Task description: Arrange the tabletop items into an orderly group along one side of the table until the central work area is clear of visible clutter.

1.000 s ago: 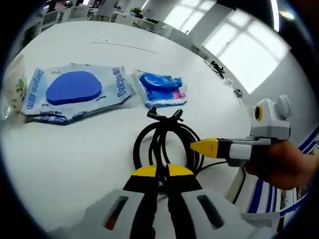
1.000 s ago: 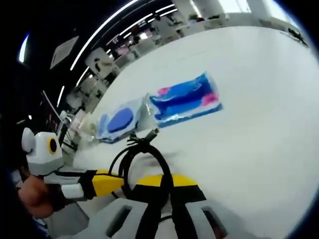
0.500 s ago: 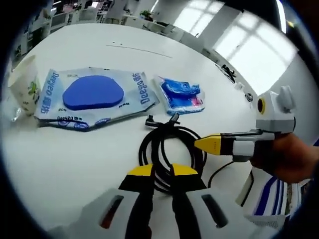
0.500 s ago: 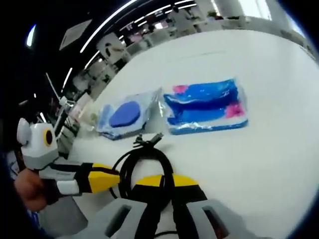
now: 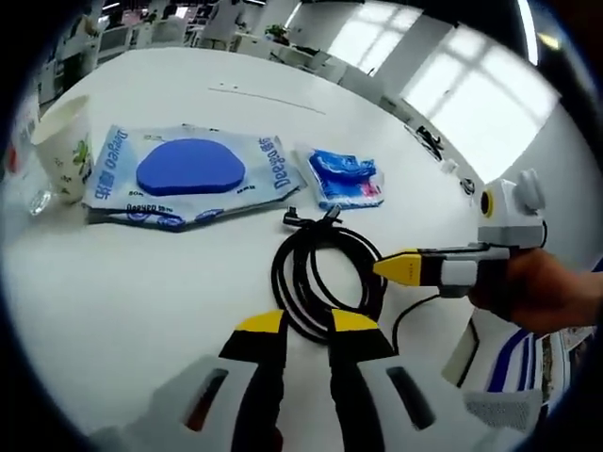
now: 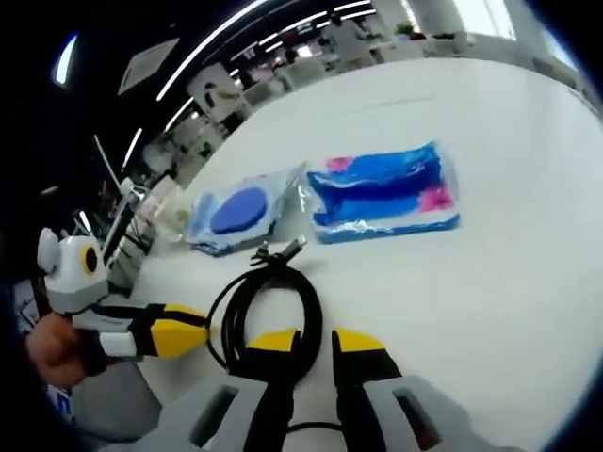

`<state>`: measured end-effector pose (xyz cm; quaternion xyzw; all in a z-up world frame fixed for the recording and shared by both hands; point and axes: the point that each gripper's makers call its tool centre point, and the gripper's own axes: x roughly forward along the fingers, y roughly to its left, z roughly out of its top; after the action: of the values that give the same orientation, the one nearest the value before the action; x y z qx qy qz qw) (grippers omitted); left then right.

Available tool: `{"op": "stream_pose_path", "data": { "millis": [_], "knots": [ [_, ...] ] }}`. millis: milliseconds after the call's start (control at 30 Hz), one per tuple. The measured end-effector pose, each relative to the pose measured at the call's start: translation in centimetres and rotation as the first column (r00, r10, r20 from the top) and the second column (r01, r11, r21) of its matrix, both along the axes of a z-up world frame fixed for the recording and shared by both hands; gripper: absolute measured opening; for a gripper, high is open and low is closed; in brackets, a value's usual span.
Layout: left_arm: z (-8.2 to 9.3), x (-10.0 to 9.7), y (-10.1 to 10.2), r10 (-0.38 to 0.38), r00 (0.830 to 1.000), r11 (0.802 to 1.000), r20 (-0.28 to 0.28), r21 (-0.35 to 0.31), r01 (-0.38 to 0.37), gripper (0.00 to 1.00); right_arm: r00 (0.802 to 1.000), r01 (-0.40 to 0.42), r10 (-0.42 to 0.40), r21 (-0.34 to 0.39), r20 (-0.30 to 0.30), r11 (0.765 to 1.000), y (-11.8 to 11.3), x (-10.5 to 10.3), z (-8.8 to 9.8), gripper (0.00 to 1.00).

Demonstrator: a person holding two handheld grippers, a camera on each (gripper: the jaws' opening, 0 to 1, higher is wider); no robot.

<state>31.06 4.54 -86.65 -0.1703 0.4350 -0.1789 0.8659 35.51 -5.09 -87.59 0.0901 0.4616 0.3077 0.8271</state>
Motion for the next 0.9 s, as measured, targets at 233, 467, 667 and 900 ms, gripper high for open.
{"op": "stream_pose_path", "data": {
  "millis": [233, 467, 667, 900],
  "knots": [
    [0.9, -0.8, 0.6, -0.010, 0.999, 1.000, 0.041, 0.001, 0.010, 0.13, 1.000, 0.008, -0.008, 0.017, 0.003, 1.000, -0.5, -0.7, 0.0, 0.15],
    [1.5, -1.5, 2.2, 0.014, 0.998, 1.000, 0.067, -0.014, -0.013, 0.13, 0.998, -0.027, 0.027, -0.017, 0.053, 0.999, -1.2, -1.3, 0.6, 0.15],
    [2.9, -2.9, 3.7, 0.028, 0.995, 1.000, 0.098, 0.002, -0.029, 0.14, 0.995, -0.044, 0.047, -0.038, 0.093, 0.998, -1.5, -2.2, 1.0, 0.17],
    [3.4, -4.3, 5.6, 0.034, 0.993, 0.999, 0.111, 0.034, -0.038, 0.14, 0.993, 0.013, -0.014, 0.008, 0.116, 1.000, -2.8, -2.3, 1.5, 0.20]
  ]
}}
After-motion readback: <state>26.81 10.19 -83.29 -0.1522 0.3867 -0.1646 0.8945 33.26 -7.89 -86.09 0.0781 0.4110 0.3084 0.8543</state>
